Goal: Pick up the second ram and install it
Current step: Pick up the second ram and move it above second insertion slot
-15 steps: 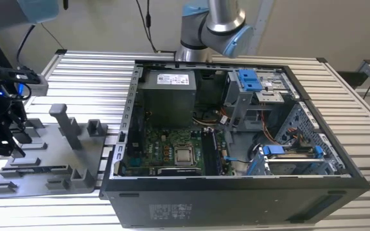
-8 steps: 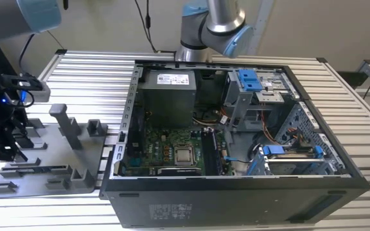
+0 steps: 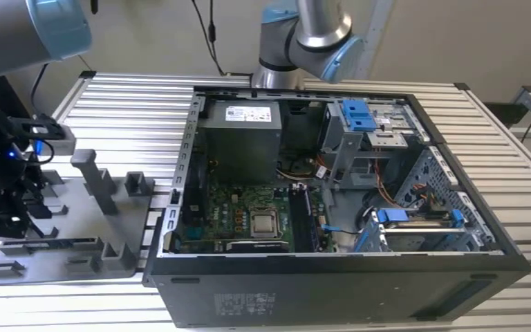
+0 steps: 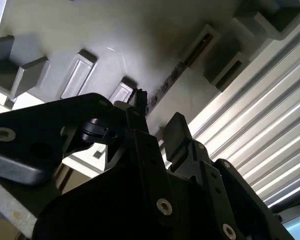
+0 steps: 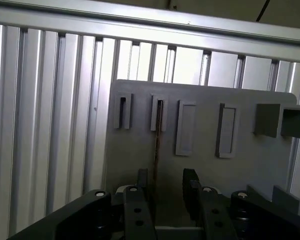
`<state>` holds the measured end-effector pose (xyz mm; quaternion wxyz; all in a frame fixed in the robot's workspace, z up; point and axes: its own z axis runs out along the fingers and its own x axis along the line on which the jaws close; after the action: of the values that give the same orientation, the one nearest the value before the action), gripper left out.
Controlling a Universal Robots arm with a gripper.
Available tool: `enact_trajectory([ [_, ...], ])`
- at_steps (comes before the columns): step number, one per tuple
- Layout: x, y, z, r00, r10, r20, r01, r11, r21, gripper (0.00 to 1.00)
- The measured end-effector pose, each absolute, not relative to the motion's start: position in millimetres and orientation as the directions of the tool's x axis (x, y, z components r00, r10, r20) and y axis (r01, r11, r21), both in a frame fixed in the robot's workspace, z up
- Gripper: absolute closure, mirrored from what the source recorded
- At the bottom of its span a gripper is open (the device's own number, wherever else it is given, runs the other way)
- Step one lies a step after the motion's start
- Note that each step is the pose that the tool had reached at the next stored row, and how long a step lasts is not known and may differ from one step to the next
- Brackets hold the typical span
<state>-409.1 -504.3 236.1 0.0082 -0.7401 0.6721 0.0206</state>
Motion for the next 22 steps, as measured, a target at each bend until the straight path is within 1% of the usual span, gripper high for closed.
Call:
enact_trajectory([
  [22, -408, -505, 202, 0.106, -0.994, -0.039, -0.994, -0.107, 0.016, 0.58],
])
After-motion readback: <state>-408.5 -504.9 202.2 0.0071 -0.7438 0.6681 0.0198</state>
